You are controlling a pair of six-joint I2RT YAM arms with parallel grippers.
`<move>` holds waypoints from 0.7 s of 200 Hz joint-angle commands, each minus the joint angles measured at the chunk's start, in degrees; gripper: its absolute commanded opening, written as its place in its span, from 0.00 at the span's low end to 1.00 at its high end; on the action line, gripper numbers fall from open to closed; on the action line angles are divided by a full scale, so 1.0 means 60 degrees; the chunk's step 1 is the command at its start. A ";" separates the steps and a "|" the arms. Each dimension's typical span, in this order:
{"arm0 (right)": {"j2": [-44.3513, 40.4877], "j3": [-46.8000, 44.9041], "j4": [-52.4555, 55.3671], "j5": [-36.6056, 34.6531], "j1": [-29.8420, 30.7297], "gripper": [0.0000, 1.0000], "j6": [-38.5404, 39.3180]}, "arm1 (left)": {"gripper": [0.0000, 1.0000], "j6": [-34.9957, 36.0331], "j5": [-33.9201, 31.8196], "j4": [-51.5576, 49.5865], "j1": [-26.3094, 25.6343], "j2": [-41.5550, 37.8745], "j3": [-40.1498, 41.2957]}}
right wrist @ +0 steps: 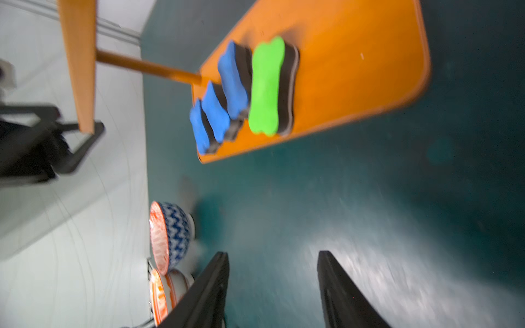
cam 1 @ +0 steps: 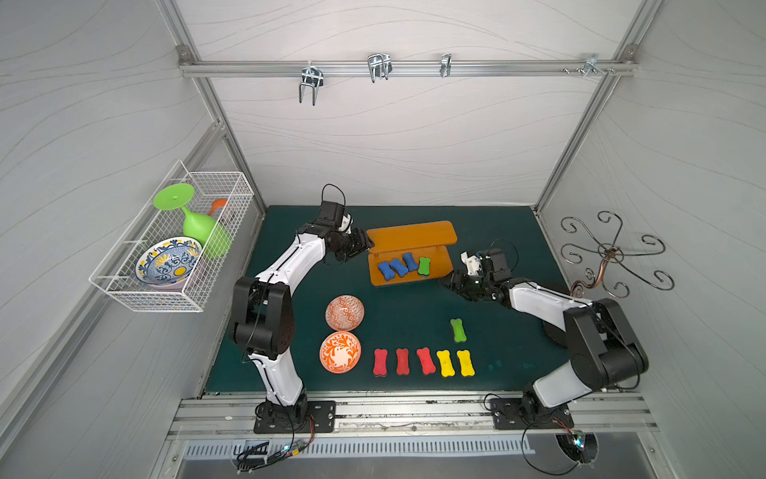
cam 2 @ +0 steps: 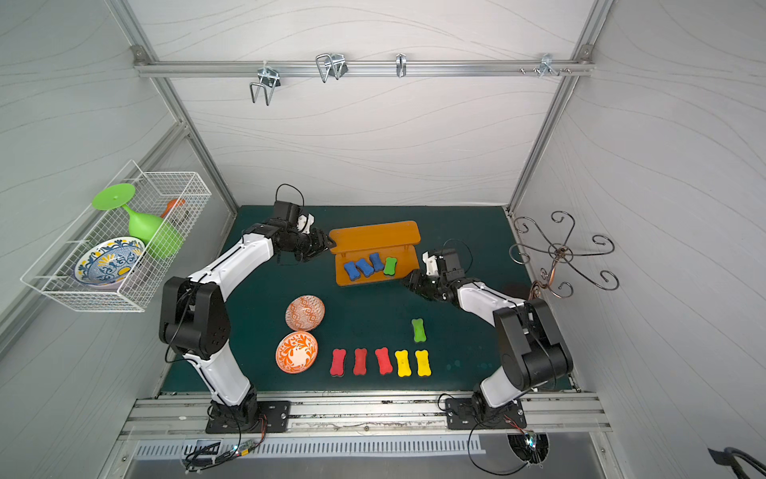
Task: Remove the whiteboard erasers from the shelf
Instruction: Pick up the whiteboard eraser from the shelf.
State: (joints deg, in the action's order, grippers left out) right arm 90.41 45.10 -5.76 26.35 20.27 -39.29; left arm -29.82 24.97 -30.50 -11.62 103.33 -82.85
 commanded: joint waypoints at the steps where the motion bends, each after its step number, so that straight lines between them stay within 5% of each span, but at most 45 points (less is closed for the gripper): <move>1: 0.0546 0.0262 -0.1442 -0.0230 0.0023 0.55 -0.0743 | 0.59 0.0034 0.0396 0.0176 0.0047 0.0239 -0.0196; 58: 0.1950 0.0899 -0.2336 -0.0897 0.0341 0.53 -0.0920 | 0.47 0.0020 0.0508 0.0090 0.0039 0.0341 -0.0193; 140: 0.3193 0.1834 -0.2978 -0.1067 0.0392 0.46 -0.0871 | 0.44 0.0019 0.0775 0.0060 0.0061 0.0251 -0.0173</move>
State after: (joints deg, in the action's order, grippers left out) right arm 107.61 54.37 -20.75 20.27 22.44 -44.23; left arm -30.17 28.42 -30.06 -11.51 104.33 -82.83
